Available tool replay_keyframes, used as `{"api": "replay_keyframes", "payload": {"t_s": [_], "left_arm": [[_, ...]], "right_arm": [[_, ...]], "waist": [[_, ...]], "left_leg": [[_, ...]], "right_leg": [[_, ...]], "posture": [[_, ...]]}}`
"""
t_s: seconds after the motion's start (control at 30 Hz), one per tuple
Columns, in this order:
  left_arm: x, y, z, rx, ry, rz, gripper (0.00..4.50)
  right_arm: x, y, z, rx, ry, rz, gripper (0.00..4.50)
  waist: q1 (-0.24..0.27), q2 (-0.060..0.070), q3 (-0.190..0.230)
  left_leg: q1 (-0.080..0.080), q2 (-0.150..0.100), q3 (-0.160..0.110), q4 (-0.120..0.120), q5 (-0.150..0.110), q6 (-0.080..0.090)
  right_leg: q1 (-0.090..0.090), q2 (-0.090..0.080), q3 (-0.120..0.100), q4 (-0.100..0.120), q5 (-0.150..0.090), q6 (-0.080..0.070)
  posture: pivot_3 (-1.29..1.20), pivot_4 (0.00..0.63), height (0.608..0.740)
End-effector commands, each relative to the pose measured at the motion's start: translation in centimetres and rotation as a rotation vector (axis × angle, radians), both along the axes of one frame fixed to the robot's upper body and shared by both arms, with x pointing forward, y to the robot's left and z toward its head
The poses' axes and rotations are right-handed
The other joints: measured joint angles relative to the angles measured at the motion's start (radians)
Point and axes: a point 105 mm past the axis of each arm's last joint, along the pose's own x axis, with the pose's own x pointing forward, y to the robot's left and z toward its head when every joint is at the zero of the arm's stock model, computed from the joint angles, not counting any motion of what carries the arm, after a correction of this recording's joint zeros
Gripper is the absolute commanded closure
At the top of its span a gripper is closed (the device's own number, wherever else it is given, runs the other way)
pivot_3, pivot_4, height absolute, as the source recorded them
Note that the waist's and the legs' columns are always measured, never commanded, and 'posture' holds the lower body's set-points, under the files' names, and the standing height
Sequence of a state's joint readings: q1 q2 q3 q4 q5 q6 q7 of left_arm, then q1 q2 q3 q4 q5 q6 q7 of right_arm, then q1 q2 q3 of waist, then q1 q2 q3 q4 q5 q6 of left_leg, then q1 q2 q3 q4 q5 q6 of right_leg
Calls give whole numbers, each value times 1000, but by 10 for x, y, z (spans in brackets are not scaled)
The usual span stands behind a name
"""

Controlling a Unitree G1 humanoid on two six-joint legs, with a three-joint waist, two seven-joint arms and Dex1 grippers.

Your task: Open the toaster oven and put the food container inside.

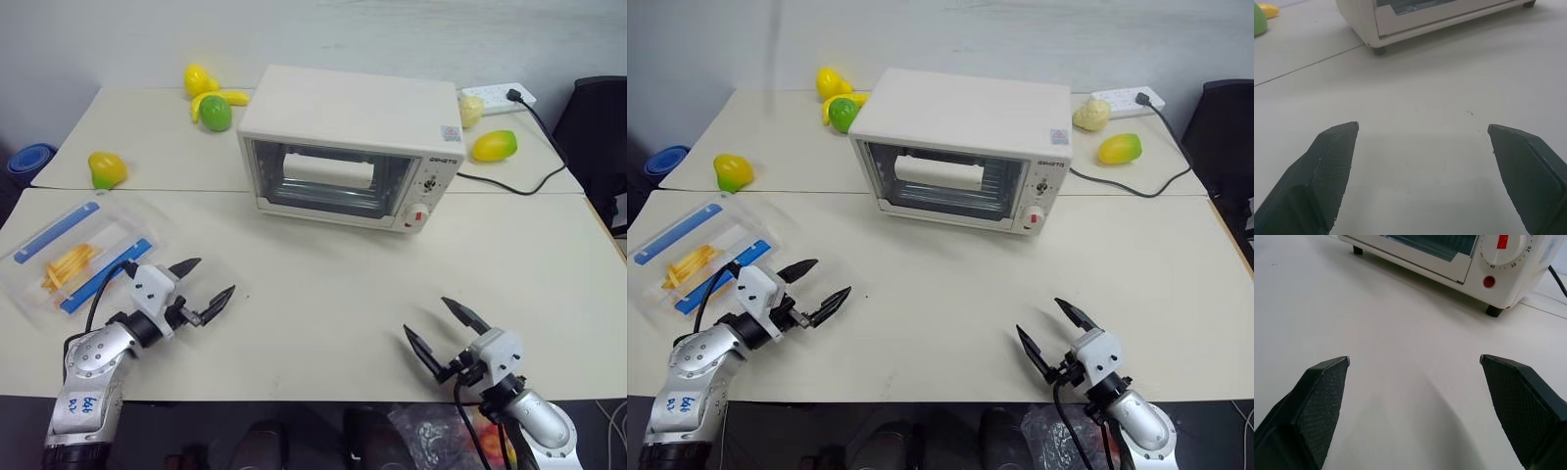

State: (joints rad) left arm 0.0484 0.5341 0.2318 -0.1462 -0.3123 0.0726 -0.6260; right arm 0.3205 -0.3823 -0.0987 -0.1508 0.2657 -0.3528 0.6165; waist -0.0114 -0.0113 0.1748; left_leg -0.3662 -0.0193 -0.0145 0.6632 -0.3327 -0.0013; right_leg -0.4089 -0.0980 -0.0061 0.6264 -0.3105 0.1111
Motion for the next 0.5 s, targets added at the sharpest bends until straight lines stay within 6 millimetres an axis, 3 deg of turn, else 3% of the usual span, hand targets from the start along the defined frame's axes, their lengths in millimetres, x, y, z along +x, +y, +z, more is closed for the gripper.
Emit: {"api": "replay_keyframes", "payload": {"t_s": [0.03,0.17,0.23,0.37,0.5], "left_arm": [[-3,-1,9,-12,-14,-16,0],[-9,-6,15,-118,75,-116,0],[-11,-6,34,-226,90,-175,0],[-16,-10,59,-221,104,-291,0],[-22,-18,86,-244,89,-430,0]], "right_arm": [[5,4,10,41,-47,25,37],[20,17,31,106,-65,100,37],[28,27,50,139,-61,173,37],[41,40,83,152,-37,280,37],[71,50,118,180,-33,295,37]], "waist": [[2,0,0],[1,0,0],[1,1,0],[5,1,1],[5,2,1]], "left_leg": [[0,0,0,0,0,0],[0,0,0,0,0,0],[-1,1,-1,0,0,0],[-2,1,-2,1,0,0],[-3,0,-2,1,0,0]], "right_leg": [[0,0,0,0,0,0],[0,0,0,1,0,0],[-1,0,0,1,0,0],[-1,0,-1,1,0,0],[-1,0,-2,0,0,-1]], "posture": [[0,150,740],[0,150,740],[0,150,740],[0,150,740],[0,150,740]]}}
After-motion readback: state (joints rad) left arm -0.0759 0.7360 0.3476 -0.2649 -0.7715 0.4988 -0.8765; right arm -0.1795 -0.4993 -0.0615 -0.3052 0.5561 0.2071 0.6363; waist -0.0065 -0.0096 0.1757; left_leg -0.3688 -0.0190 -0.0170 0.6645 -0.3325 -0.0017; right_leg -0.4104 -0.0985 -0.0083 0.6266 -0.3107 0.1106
